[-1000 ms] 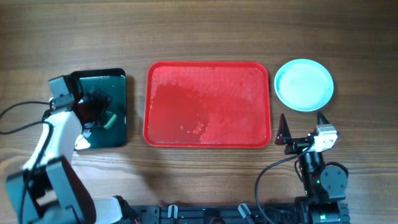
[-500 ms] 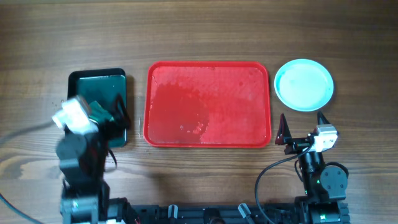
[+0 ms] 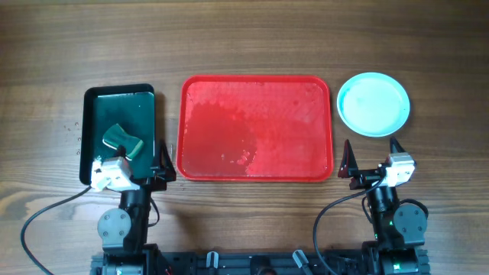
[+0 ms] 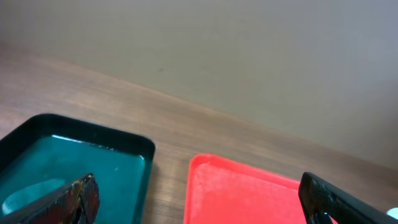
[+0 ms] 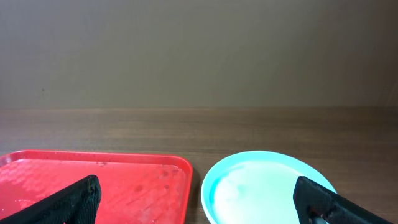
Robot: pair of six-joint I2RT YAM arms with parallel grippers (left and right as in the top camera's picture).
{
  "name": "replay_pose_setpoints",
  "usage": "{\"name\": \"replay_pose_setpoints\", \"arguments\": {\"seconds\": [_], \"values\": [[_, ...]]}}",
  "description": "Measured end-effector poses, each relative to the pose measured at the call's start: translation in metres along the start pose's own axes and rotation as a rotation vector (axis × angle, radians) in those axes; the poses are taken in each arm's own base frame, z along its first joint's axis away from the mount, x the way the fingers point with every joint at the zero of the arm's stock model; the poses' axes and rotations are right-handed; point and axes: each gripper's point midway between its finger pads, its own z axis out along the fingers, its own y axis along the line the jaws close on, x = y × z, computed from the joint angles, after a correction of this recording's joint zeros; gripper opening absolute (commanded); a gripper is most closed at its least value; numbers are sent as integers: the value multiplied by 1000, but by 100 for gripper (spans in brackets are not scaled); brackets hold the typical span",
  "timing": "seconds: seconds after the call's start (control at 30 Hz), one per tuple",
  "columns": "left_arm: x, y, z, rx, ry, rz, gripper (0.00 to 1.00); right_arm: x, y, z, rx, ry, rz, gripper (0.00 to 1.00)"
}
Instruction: Clean dirty plates on tray and stack at the side
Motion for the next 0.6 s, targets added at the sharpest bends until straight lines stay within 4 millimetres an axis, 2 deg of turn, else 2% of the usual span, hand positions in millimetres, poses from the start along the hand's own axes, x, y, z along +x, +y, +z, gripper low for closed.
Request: {"name": "replay_pose_setpoints", "arguments": {"seconds": [0.13,0.47,0.6], "values": [[14,5,0,-19,50,-1,100,0,0,0,0,0,0,100],[14,5,0,-15,50,92,100,0,0,0,0,0,0,100],[14,5,0,-12,51,199,100,0,0,0,0,0,0,100]]}}
